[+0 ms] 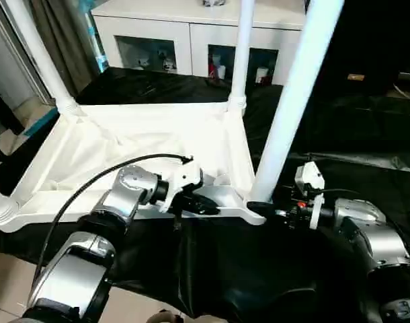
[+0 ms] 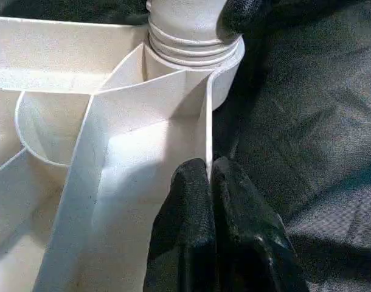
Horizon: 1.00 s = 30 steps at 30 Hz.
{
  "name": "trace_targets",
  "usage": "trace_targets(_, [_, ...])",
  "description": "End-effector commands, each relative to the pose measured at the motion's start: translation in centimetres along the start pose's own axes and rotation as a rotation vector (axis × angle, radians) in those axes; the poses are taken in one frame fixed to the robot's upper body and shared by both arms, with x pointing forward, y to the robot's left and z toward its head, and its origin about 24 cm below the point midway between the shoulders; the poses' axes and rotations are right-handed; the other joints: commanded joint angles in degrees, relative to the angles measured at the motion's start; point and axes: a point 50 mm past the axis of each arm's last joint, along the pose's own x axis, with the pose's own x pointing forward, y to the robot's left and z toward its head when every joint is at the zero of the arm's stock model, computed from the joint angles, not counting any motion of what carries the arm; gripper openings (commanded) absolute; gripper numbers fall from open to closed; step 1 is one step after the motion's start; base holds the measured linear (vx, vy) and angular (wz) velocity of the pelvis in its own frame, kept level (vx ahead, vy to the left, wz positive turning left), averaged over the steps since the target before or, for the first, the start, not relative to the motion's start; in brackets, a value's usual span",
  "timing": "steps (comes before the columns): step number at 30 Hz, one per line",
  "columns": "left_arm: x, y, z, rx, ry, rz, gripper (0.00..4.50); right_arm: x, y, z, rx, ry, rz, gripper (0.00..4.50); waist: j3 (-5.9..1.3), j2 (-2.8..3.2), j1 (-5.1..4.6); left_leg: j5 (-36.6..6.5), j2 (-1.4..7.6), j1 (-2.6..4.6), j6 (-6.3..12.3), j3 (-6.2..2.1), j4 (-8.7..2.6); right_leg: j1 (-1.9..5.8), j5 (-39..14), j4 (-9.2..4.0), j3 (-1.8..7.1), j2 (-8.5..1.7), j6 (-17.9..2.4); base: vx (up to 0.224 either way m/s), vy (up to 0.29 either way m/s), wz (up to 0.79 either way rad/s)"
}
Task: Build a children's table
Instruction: Rotate leg to tighten
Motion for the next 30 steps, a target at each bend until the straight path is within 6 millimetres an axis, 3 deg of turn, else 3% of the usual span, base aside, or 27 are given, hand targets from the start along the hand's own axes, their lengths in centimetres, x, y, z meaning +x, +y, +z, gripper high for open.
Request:
trace_targets(1, [0.8,0.4,0.6,0.014,-0.028,0.085,0.0,1.0,0.8,-0.8,0.033,0.003,0.007,2.52,-4.1,-0.99,0.12,-11.2,3.61,1.27,4.97,-1.54,-3.64,2.76,-10.6,-3.81,2.86,-4.41,-13.8,0.0,0.0,0.0])
trace_targets(5, [1.9,1.2,1.0,0.006,-0.019,0.206,0.0,2.2,0.1,-1.9,0.07,0.034,-0.176,2.51,-3.62,-0.99,-0.19,-14.3,3.51,1.53,3.2,-1.65,-4.05,2.42,-16.4,-4.53,2.82,-4.42,-12.4,0.0,0.0,0.0])
trace_targets(7, [2.9,1.7,1.5,-0.005,-0.019,0.282,0.0,3.1,-0.3,-2.7,0.085,0.061,-0.311,2.5,-3.21,-1.17,-0.8,-18.7,3.33,2.18,0.42,-2.01,-4.41,2.15,-24.6,-5.5,2.77,-4.64,-10.1,0.0,0.0,0.0])
trace_targets(10, [4.4,2.0,2.5,-0.021,-0.026,0.342,0.0,4.6,-0.5,-3.3,0.141,0.064,-0.456,2.49,-2.66,-1.0,-1.83,-23.9,3.22,2.65,-1.19,-2.41,-4.86,1.94,-30.3,-6.39,2.57,-4.57,-8.1,0.0,0.0,0.0])
trace_targets(12, [5.9,2.2,3.6,-0.027,-0.029,0.393,0.0,6.0,-0.6,-3.7,0.196,0.063,-0.581,2.49,-2.38,-1.01,-2.38,-27.4,2.96,3.5,-1.68,-2.58,-4.73,1.54,-35.1,-7.26,2.3,-4.66,-6.5,0.0,0.0,0.0])
trace_targets(13, [6.1,2.2,3.8,-0.028,-0.029,0.403,0.0,6.2,-0.6,-3.7,0.205,0.063,-0.598,2.49,-2.24,-0.62,-2.85,-30.2,2.81,4.1,-2.31,-2.84,-4.67,1.28,-37.5,-7.91,1.71,-4.51,-5.4,0.0,0.0,0.0])
trace_targets(14, [6.8,2.2,4.3,-0.029,-0.03,0.419,0.0,7.0,-0.6,-3.6,0.221,0.062,-0.635,2.49,-2.43,-0.45,-3.17,-31.0,2.79,4.07,-2.39,-3.22,-4.87,1.76,-37.2,-8.02,1.27,-4.5,-4.4,0.0,0.0,0.0])
trace_targets(15, [6.8,2.2,4.3,-0.029,-0.03,0.419,0.0,7.0,-0.6,-3.6,0.221,0.062,-0.635,2.49,-2.35,-0.44,-3.27,-31.6,2.83,4.02,-2.31,-3.27,-5.03,1.73,-37.0,-8.19,1.18,-4.41,-4.0,0.0,0.0,0.0])
trace_targets(16, [7.2,2.1,4.5,-0.027,-0.031,0.42,0.0,7.4,-0.5,-3.5,0.215,0.06,-0.646,2.49,-2.39,-0.01,-3.38,-32.6,2.86,4.2,-2.35,-3.4,-5.15,1.65,-35.7,-8.27,1.2,-4.42,-4.1,0.0,0.0,0.0])
trace_targets(18, [7.6,2.0,4.8,-0.02,-0.042,0.406,0.0,8.2,-0.4,-3.0,0.206,0.037,-0.625,2.49,-2.3,-0.1,-4.02,-35.3,2.79,4.7,-2.4,-3.39,-5.26,1.49,-34.4,-8.64,0.86,-4.11,-4.2,0.0,0.0,0.0])
trace_targets(19, [7.8,1.9,4.9,-0.014,-0.044,0.399,0.0,8.5,-0.3,-2.6,0.191,0.018,-0.607,3.05,-2.28,-0.11,-4.23,-35.8,2.8,4.57,-2.28,-3.47,-5.4,1.59,-33.8,-8.6,0.94,-4.23,-4.4,0.0,0.0,0.0])
trace_targets(22, [7.4,1.9,4.7,-0.002,-0.044,0.375,0.0,8.4,-0.2,-1.9,0.177,-0.025,-0.545,3.19,-2.43,-0.39,-4.21,-34.6,2.84,3.98,-1.67,-3.45,-5.66,1.85,-32.5,-8.27,1.46,-4.57,-5.2,0.0,0.0,0.0])
trace_targets(25, [6.9,1.8,4.2,0.008,-0.039,0.347,0.0,7.8,-0.2,-1.5,0.13,-0.034,-0.467,3.54,-2.76,-0.48,-3.94,-31.1,3.07,3.26,-0.83,-3.27,-5.9,2.38,-28.7,-7.65,2.07,-4.81,-6.7,0.0,0.0,0.0])
trace_targets(28, [5.9,1.6,3.5,0.019,-0.048,0.271,0.0,6.3,0.0,-1.1,0.076,-0.033,-0.308,3.54,-3.28,-0.68,-3.0,-23.6,3.22,2.44,1.67,-2.48,-5.67,3.19,-19.8,-6.69,2.7,-4.92,-9.6,0.0,0.0,0.0])
trace_targets(30, [5.4,1.4,3.2,0.03,-0.045,0.229,0.0,5.6,0.0,-0.9,0.057,-0.028,-0.262,3.54,-3.28,-0.67,-2.56,-20.4,3.35,2.28,3.01,-2.03,-5.42,3.2,-17.1,-6.3,2.79,-4.94,-11.3,0.0,0.0,0.0])
